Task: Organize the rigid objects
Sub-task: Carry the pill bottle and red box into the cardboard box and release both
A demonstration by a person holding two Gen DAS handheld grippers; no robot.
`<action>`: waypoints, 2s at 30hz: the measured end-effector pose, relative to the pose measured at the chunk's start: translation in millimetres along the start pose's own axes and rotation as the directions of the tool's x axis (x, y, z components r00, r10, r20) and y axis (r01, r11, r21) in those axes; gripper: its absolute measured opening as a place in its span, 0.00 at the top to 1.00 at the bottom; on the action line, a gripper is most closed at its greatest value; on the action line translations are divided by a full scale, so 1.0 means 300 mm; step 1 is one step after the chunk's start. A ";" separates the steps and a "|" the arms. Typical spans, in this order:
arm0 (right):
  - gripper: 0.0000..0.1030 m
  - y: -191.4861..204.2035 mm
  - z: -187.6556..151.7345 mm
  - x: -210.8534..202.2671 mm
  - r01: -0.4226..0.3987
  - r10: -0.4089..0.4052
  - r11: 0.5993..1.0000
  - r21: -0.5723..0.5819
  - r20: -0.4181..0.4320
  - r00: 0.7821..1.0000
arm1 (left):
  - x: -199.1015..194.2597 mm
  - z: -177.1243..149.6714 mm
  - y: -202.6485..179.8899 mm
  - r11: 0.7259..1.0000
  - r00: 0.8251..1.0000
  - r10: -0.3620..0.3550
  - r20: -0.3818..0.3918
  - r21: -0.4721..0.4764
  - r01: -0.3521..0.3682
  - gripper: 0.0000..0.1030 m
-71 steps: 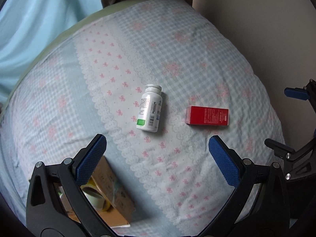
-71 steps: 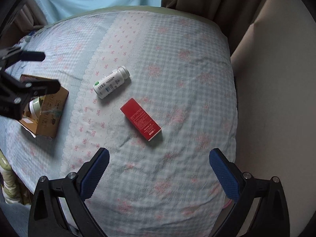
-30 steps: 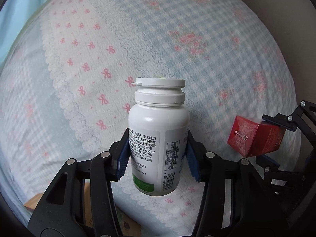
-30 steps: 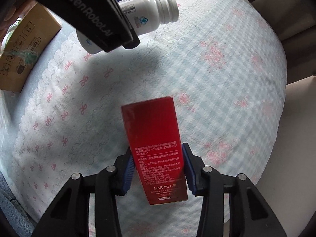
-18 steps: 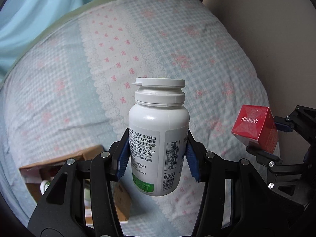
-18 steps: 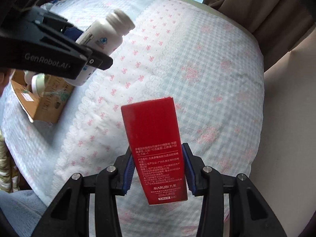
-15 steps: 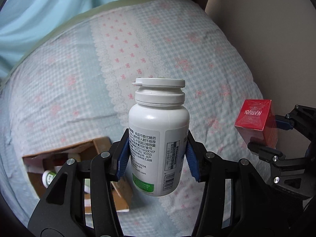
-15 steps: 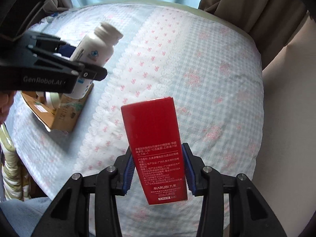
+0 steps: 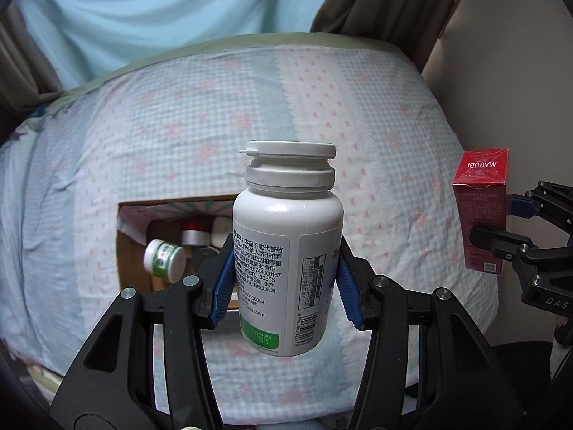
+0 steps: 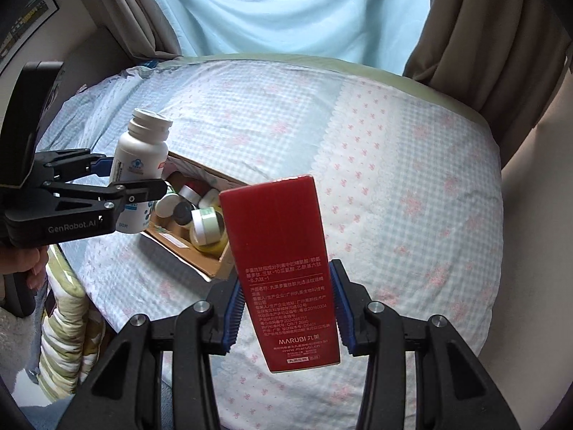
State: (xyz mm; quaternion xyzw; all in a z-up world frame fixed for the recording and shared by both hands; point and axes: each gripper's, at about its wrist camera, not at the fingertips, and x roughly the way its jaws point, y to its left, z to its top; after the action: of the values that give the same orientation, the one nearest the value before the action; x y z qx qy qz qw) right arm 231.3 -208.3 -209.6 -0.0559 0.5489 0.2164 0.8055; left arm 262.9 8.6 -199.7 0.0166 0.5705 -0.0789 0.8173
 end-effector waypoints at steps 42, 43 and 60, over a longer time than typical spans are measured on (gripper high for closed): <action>0.60 0.500 0.274 0.838 -0.067 0.202 0.824 0.562 -0.182 0.962 | 0.611 -0.160 0.758 0.997 0.948 -0.069 -0.310 0.020 0.079 0.54; 0.60 0.493 0.278 0.851 -0.066 0.209 0.818 0.571 -0.188 0.960 | 0.619 -0.153 0.752 0.996 0.947 -0.070 -0.315 0.021 0.081 0.54; 0.07 0.439 0.310 0.844 0.058 0.075 0.856 0.513 -0.235 0.969 | 0.576 -0.041 0.694 0.996 0.958 -0.078 -0.277 0.025 0.088 0.00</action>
State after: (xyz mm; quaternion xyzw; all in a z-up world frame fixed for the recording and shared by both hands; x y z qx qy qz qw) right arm 334.2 13.4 -383.9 0.1381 0.6828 0.0564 0.7152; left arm 340.4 196.4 -378.7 0.0188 0.6773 -0.1208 0.7255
